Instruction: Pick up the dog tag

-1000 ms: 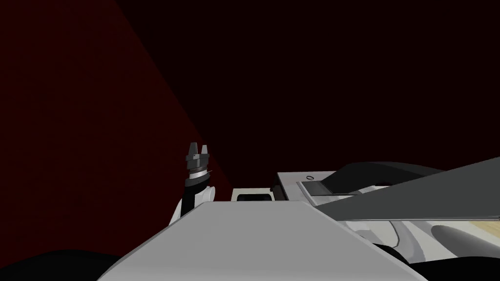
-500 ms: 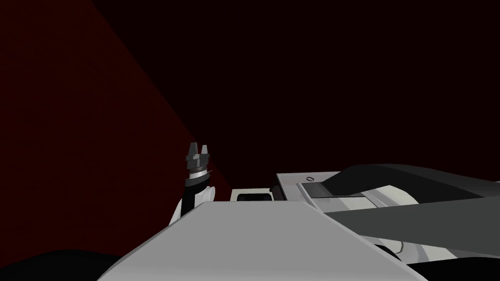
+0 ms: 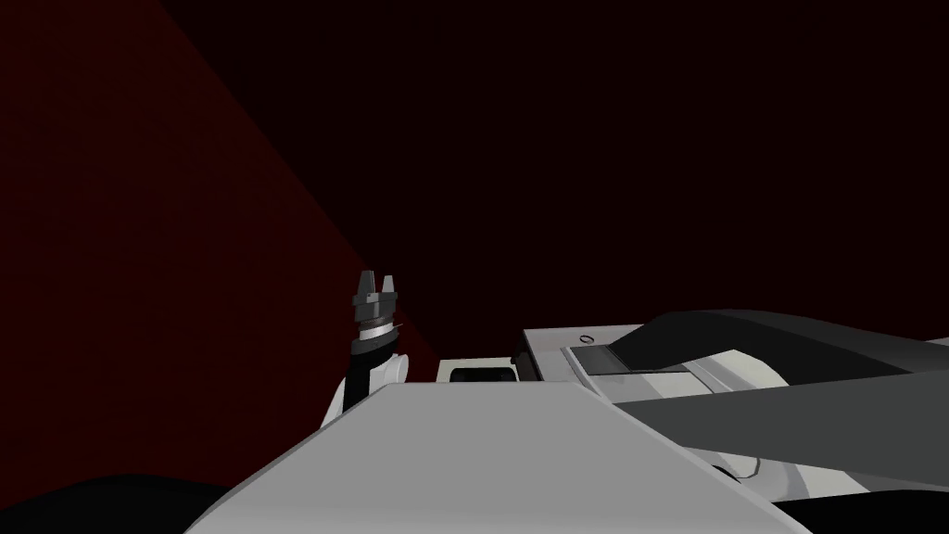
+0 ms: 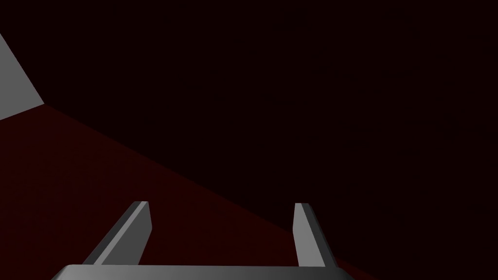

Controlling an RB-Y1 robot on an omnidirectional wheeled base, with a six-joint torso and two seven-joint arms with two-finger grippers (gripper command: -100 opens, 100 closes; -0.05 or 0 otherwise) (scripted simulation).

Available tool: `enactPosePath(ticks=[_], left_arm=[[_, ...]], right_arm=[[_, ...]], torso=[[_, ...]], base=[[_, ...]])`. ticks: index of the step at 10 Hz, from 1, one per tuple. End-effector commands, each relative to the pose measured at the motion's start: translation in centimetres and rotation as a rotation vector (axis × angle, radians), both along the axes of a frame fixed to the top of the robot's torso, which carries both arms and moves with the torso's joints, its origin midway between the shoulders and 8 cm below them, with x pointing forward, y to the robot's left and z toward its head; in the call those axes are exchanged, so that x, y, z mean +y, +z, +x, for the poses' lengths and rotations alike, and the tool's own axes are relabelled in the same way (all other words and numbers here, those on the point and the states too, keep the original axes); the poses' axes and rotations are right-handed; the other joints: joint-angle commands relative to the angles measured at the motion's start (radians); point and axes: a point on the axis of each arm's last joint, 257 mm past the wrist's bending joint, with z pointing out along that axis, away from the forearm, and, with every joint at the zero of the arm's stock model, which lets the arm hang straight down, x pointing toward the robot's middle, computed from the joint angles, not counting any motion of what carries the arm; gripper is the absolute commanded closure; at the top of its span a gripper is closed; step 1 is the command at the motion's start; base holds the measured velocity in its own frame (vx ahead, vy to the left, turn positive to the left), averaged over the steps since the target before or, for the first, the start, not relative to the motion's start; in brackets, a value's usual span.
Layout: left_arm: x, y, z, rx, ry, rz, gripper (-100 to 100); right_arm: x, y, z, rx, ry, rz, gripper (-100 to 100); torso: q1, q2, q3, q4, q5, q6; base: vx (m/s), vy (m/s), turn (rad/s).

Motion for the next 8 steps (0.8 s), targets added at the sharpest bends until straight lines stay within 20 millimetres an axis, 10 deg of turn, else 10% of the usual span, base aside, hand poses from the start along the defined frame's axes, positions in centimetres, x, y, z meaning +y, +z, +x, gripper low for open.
enactPosePath(ticks=[1,3,4,5,8], left_arm=[[0.0,0.0,0.0,0.0,0.0,0.0,0],[0.0,0.0,0.0,0.0,0.0,0.0,0],[0.0,0.0,0.0,0.0,0.0,0.0,0],[0.0,0.0,0.0,0.0,0.0,0.0,0],[0.0,0.0,0.0,0.0,0.0,0.0,0]], right_arm=[[0.0,0.0,0.0,0.0,0.0,0.0,100],[0.0,0.0,0.0,0.0,0.0,0.0,100],[0.0,0.0,0.0,-0.001,-0.001,0.0,0],[-0.5,0.7,0.1,0.001,-0.007,0.0,100],[-1.2,2.1,-0.1,0.008,-0.017,0.002,100]], torso=[[0.0,0.0,0.0,0.0,0.0,0.0],[0.0,0.0,0.0,0.0,0.0,0.0],[0.001,0.0,0.0,0.0,0.0,0.0],[0.001,0.0,0.0,0.0,0.0,0.0],[0.003,0.0,0.0,0.0,0.001,-0.001]], base=[[0.0,0.0,0.0],[0.0,0.0,0.0],[0.0,0.0,0.0],[-0.005,0.022,0.051],[-0.005,0.025,0.046]])
